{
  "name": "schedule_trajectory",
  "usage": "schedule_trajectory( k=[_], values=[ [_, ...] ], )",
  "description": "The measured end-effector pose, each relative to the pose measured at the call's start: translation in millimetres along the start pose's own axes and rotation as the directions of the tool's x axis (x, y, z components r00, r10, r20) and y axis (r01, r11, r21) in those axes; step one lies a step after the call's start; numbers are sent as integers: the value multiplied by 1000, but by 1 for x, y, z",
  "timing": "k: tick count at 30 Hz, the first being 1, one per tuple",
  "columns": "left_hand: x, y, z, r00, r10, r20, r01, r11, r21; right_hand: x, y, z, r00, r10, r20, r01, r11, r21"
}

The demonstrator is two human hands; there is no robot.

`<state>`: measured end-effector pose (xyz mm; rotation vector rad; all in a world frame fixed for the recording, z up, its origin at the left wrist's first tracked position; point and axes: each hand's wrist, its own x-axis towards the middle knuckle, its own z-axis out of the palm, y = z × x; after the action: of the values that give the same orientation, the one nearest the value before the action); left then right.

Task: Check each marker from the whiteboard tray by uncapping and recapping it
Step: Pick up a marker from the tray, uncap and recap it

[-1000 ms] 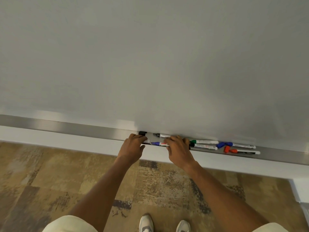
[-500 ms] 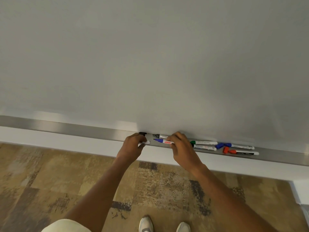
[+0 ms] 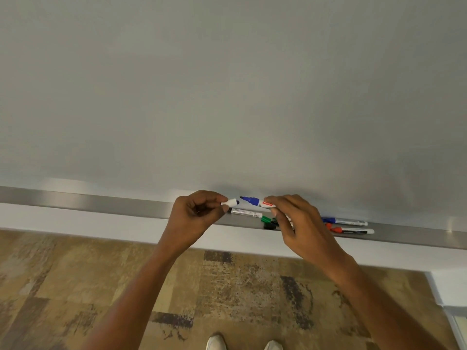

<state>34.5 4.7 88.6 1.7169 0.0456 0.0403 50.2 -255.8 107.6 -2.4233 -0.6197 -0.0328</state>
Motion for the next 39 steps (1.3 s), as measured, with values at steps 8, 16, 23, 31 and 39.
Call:
schedule_trajectory(
  k=[8, 16, 23, 31, 39],
  values=[
    [-15, 17, 4, 1000, 5, 18, -4, 998, -58, -15, -4, -12, 999, -34, -36, 34, 999, 12],
    [-25, 27, 7, 1000, 4, 8, -3, 998, -62, -24, -15, -22, 991, -129, -42, 129, 992, 5],
    [-36, 35, 19, 998, -47, 32, 53, 970, -238, -26, -23, -33, 991, -129, -23, 130, 991, 38],
    [-48, 30, 38, 972, -234, -6, 181, 770, -612, -28, -30, -32, 991, -135, 17, 135, 989, -64],
    [-42, 30, 42, 977, -200, -73, 134, 844, -519, -32, -31, -10, 995, -96, -15, 96, 994, -51]
  ],
)
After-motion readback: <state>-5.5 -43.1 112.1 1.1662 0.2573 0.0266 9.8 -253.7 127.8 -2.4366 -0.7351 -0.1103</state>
